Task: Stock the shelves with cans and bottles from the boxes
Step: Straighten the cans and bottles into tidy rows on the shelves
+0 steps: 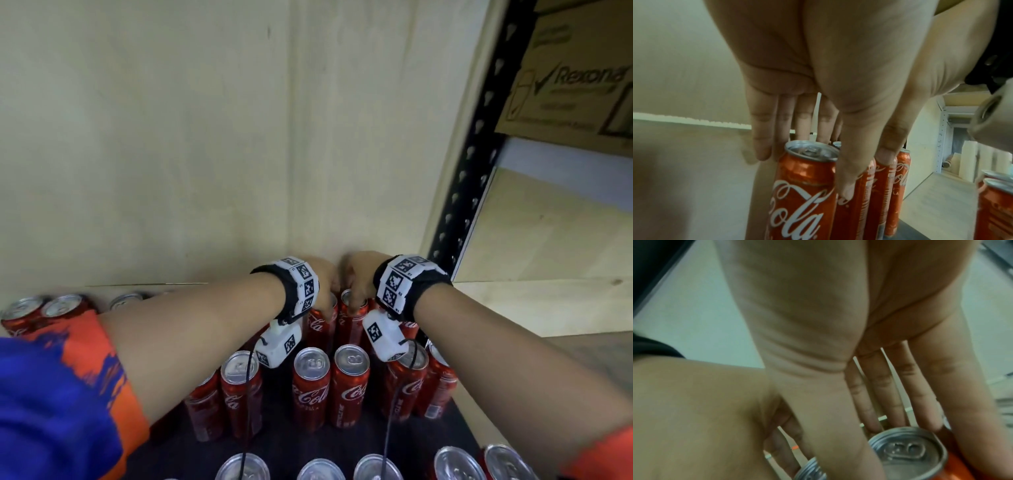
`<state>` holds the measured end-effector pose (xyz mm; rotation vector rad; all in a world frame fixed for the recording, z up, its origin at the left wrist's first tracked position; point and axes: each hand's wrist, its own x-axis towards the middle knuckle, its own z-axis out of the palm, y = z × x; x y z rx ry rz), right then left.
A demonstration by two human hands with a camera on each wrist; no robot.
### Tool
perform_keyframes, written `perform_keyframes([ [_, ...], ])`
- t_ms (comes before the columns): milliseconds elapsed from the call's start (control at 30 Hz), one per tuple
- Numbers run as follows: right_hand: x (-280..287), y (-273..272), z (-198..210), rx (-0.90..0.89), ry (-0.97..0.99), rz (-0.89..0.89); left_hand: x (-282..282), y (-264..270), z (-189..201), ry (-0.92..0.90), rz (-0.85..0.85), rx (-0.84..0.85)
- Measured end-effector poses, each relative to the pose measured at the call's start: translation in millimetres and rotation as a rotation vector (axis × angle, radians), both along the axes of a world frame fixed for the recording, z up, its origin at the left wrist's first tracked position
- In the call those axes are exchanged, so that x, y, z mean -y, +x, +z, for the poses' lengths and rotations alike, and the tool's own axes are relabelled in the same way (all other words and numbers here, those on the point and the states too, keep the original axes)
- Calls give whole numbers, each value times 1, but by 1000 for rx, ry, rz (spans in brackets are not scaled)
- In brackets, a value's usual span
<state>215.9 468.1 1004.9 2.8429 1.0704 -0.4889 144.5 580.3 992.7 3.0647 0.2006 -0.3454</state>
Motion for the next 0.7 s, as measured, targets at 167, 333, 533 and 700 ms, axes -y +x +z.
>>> perform_keyframes([
  [167,-6,5,-10,10,-34,-12,0,5,-7,41,1,0],
  [333,-7,4,-2,25,-74,13,-11,2,0,29,-3,-3],
  [533,-11,8,-9,60,-94,49,-31,-9,-10,-16,30,59],
  [700,-19,13,-16,95,-133,35,-32,-12,-11,-51,17,77],
])
